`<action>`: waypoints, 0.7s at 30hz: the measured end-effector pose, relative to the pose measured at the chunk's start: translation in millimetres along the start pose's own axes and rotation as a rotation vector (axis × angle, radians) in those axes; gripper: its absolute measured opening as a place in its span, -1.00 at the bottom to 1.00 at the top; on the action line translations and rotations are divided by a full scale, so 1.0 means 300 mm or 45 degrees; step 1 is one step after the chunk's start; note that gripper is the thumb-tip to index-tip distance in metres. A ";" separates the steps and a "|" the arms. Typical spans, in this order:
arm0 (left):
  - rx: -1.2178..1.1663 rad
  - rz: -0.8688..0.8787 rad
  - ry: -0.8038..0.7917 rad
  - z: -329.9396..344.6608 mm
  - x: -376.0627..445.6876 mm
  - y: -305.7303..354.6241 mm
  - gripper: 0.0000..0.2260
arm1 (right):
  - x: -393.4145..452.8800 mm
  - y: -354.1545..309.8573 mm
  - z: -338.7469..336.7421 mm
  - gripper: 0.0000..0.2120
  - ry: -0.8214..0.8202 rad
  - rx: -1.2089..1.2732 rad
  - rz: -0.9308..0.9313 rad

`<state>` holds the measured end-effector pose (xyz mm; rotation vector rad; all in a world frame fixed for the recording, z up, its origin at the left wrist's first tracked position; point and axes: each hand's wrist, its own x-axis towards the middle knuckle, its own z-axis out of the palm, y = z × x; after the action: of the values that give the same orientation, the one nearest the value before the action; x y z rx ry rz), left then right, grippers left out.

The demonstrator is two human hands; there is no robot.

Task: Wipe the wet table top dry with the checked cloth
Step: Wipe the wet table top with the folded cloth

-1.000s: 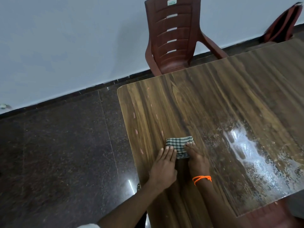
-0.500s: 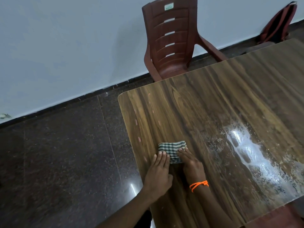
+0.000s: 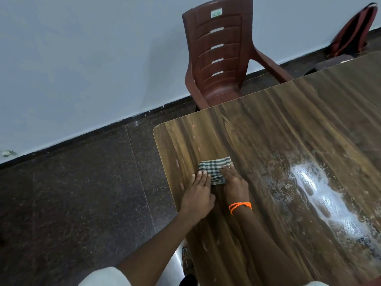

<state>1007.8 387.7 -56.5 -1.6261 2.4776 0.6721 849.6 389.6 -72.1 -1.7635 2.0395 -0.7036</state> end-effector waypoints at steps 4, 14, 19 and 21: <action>0.022 0.045 0.118 -0.021 -0.090 0.019 -0.38 | -0.069 0.003 0.000 -0.60 -0.066 0.029 -0.083; 0.074 0.219 0.116 -0.026 0.079 0.087 -0.34 | 0.063 0.105 -0.069 -0.50 0.044 -0.045 0.067; 0.137 0.208 0.141 -0.108 0.190 -0.029 -0.37 | 0.194 0.034 0.001 -0.65 0.010 -0.010 0.048; 0.167 0.246 0.153 -0.124 0.197 -0.098 -0.40 | 0.212 0.007 0.022 -0.67 -0.046 -0.030 0.009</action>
<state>1014.5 312.5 -51.0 -1.4342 2.7254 0.4319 841.3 326.3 -75.3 -1.7682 2.0372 -0.6441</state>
